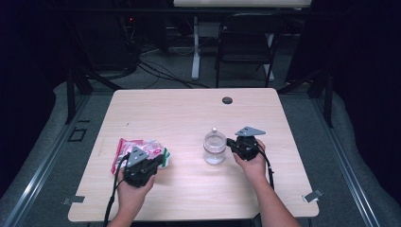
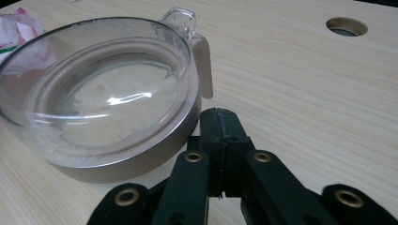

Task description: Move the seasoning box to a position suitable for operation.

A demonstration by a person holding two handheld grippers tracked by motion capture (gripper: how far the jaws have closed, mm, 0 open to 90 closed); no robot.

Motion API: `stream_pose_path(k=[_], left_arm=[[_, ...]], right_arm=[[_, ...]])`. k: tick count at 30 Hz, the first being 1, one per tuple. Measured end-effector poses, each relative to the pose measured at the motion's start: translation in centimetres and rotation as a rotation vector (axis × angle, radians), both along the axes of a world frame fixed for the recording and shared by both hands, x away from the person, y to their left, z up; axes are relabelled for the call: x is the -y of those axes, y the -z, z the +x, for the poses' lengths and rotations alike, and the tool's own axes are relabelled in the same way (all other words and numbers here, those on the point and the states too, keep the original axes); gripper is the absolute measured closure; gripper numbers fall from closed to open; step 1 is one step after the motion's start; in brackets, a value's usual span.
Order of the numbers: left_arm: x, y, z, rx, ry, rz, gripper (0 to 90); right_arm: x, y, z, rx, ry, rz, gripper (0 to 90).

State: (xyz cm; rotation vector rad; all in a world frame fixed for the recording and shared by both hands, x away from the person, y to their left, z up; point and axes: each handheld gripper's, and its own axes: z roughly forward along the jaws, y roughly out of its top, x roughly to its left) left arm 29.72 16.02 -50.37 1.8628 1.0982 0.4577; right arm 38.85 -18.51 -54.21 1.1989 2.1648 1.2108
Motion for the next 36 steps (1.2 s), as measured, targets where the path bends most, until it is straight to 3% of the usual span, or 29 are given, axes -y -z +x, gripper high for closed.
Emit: stream_pose_path(k=[2, 3, 5, 8, 11, 15, 20, 27, 36], left_arm=[[1.4, -0.1, 0.8, -0.014, 0.007, -0.003, 90.0], [2.9, -0.1, 1.6, -0.043, 0.004, -0.026, 90.0], [3.8, 0.0, 1.9, -0.061, 0.009, -0.030, 90.0], [6.5, 0.4, 2.7, -0.048, -0.006, 0.054, 89.5], [8.7, 0.9, 3.6, -0.069, -0.007, 0.108, 88.9], [10.2, 1.5, 4.5, -0.099, -0.050, 0.110, 89.4], [11.1, 1.9, 4.9, -0.112, -0.053, 0.127, 90.0], [11.8, 1.9, 5.1, -0.104, -0.055, 0.155, 90.0], [11.4, 1.9, 5.2, -0.114, -0.015, 0.150, 90.0]], right_arm=[[0.0, -0.1, -0.1, -0.001, -0.001, 0.000, 90.0], [0.0, -0.1, -0.2, -0.001, -0.009, -0.003, 90.0], [-0.1, -0.2, -0.4, 0.002, -0.020, -0.010, 90.0], [-0.2, -0.1, -0.5, 0.003, -0.032, -0.010, 90.0], [-0.4, -0.1, -0.8, 0.006, -0.053, -0.017, 90.0], [-0.4, -0.2, -0.9, 0.001, -0.075, -0.007, 90.0], [-0.5, -0.2, -0.4, 0.013, -0.055, 0.024, 87.9], [-0.6, -0.2, 0.0, -0.008, -0.064, 0.048, 90.0], [-0.6, -0.4, -0.9, -0.002, -0.066, 0.017, 90.0]])
